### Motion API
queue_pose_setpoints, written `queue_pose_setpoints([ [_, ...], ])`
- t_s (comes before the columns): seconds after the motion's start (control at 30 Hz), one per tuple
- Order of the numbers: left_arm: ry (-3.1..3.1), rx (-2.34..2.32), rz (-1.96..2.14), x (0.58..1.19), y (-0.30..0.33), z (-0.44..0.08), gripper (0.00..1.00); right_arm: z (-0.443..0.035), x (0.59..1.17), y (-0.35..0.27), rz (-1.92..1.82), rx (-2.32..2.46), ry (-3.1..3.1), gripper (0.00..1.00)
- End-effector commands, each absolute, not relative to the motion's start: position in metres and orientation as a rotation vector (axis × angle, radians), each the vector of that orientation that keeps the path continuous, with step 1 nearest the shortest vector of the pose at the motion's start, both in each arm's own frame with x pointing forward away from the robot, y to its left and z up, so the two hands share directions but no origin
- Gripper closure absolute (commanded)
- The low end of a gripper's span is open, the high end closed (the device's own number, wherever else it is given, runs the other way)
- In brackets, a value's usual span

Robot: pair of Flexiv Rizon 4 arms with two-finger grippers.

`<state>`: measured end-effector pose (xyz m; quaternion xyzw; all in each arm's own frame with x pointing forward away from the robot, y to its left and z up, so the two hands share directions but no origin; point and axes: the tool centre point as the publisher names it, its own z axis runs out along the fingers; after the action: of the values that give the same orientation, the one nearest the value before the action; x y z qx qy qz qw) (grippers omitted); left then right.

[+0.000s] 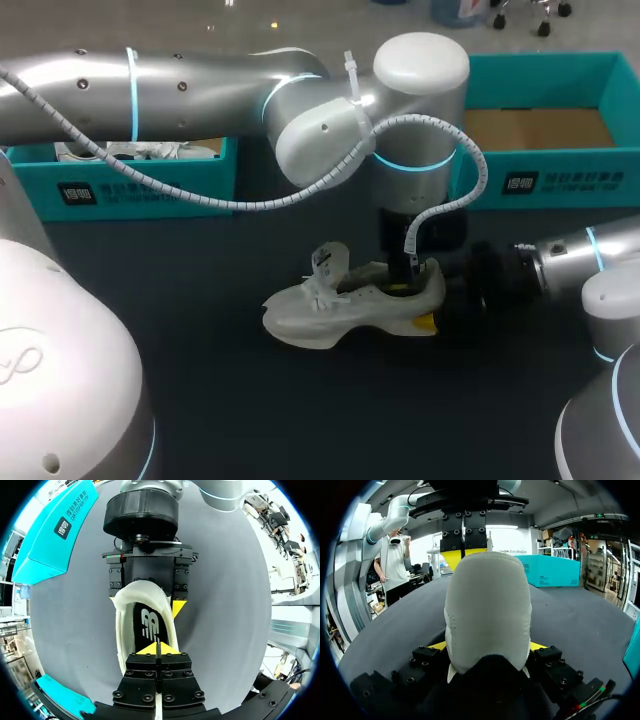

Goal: Take the shoe out of the shoebox, open the shoe tongue, remove and reinsert the insole, then place the shoe into the shoebox

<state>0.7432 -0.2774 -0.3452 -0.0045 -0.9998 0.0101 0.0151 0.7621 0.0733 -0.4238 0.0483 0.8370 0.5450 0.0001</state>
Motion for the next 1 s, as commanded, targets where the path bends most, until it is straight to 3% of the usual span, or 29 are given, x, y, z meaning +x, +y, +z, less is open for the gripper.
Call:
queue_pose_setpoints([
  [0.03, -3.052, -0.076, 0.086, 0.748, -0.279, -0.35, 1.0, -0.429, 0.763, 0.077, 1.711, 0.153, 2.63, 1.0],
  [1.0, -2.912, -0.147, 0.127, 0.729, -0.272, -0.394, 1.0, -0.429, 0.763, 0.077, 1.711, 0.153, 2.63, 1.0],
])
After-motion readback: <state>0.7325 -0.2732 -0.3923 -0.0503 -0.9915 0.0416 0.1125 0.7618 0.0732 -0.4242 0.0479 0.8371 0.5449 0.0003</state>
